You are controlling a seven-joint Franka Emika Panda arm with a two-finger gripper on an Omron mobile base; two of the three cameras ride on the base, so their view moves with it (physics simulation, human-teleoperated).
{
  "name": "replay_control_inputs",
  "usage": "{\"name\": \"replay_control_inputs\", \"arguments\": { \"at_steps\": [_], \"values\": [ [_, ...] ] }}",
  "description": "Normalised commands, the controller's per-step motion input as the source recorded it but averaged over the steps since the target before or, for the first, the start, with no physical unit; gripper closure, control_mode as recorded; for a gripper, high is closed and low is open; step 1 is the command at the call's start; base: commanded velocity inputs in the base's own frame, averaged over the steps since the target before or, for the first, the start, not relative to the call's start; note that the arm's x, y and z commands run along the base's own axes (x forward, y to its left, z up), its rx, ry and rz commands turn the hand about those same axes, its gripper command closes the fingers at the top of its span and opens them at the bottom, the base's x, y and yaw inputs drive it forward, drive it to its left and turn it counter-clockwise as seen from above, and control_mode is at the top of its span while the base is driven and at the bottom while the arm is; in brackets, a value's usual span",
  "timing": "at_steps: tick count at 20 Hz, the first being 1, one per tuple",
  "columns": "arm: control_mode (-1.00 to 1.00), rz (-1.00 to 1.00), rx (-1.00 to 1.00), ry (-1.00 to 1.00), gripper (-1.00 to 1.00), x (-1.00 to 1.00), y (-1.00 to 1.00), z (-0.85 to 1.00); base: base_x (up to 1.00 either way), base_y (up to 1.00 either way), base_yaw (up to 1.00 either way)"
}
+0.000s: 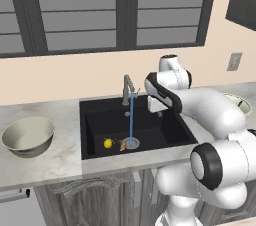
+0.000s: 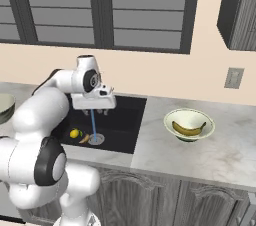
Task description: Pick the bananas from the sink and place them in one bowl. Place the lemon in the other bowl. Then turn off the sink faucet.
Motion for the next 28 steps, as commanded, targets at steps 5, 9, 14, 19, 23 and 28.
{"name": "replay_control_inputs", "arguments": {
  "at_steps": [5, 9, 14, 19, 23, 28],
  "values": [
    [-1.0, 0.15, 0.09, -0.11, -1.0, 0.18, 0.25, -0.18, 0.0, 0.0, 0.0],
    [-1.0, 0.07, 0.18, 0.05, -1.0, 0.24, 0.16, -0.11, 0.0, 0.0, 0.0],
    [-1.0, 0.02, 0.09, 0.09, -1.0, 0.07, 0.28, -0.21, 0.0, 0.0, 0.0],
    [-1.0, -0.01, -0.01, 0.01, -1.0, 0.0, 0.49, -0.33, 0.0, 0.0, 0.0],
    [-1.0, -0.02, -0.03, 0.0, -1.0, 0.0, 0.41, -0.35, 0.0, 0.0, 0.0],
    [-1.0, -0.05, 0.0, 0.0, -1.0, 0.0, 0.18, -0.32, 0.0, 0.0, 0.0]
  ]
}}
